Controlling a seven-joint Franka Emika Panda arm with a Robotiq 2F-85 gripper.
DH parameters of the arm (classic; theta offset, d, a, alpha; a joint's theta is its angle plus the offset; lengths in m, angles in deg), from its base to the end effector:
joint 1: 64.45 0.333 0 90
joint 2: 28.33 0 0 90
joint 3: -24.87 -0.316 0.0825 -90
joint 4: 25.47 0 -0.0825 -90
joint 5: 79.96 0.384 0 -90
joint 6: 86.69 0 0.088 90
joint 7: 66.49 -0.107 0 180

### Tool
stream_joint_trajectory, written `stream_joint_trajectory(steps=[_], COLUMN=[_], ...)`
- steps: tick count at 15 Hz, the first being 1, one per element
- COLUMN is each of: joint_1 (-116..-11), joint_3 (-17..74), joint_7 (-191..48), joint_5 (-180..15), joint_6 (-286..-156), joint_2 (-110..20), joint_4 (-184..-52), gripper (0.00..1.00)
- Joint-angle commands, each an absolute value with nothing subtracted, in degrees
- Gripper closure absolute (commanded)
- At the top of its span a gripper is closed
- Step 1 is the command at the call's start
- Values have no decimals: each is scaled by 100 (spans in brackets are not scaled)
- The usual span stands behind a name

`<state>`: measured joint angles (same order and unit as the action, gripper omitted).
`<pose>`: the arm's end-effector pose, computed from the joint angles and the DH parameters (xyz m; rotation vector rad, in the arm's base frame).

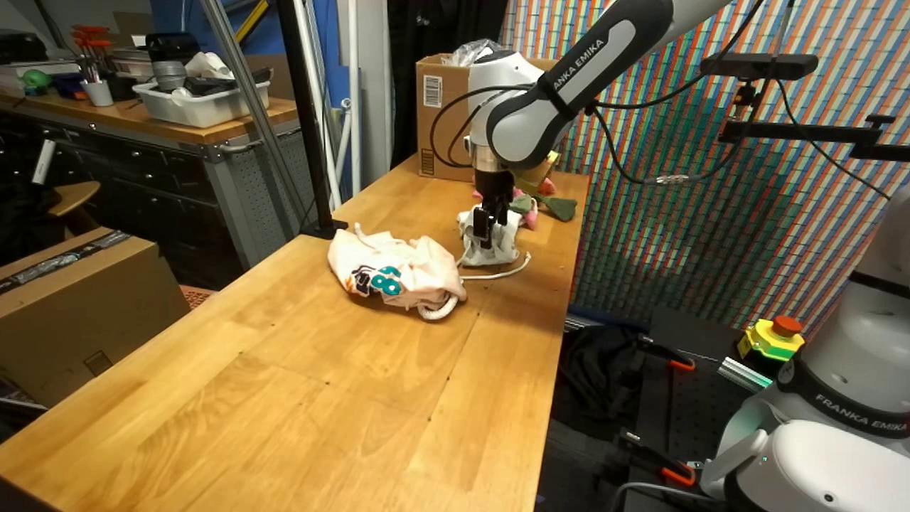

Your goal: Spread and clothes on the table

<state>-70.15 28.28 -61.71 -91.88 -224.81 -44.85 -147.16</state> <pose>0.5669 -0.0917 0.2744 2.9848 0.1227 -0.0314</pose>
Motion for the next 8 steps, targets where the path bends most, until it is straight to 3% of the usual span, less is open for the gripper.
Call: stream_joint_trajectory(steps=[1,2,3,4,8], joint_1=[-7096,-7112,-7123,-7134,-7206], joint_3=[2819,2816,2818,2821,2798], joint_7=[-5655,-5567,-5510,-5456,-5232], joint_5=[-9024,-9030,-9035,-9046,-8980], joint_6=[-22671,-22676,-22663,-22669,-22605], joint_2=[-4745,-4792,-4825,-4856,-4905], joint_4=[-14480,-14449,-14421,-14394,-14315], gripper=[0,0,24,25,58])
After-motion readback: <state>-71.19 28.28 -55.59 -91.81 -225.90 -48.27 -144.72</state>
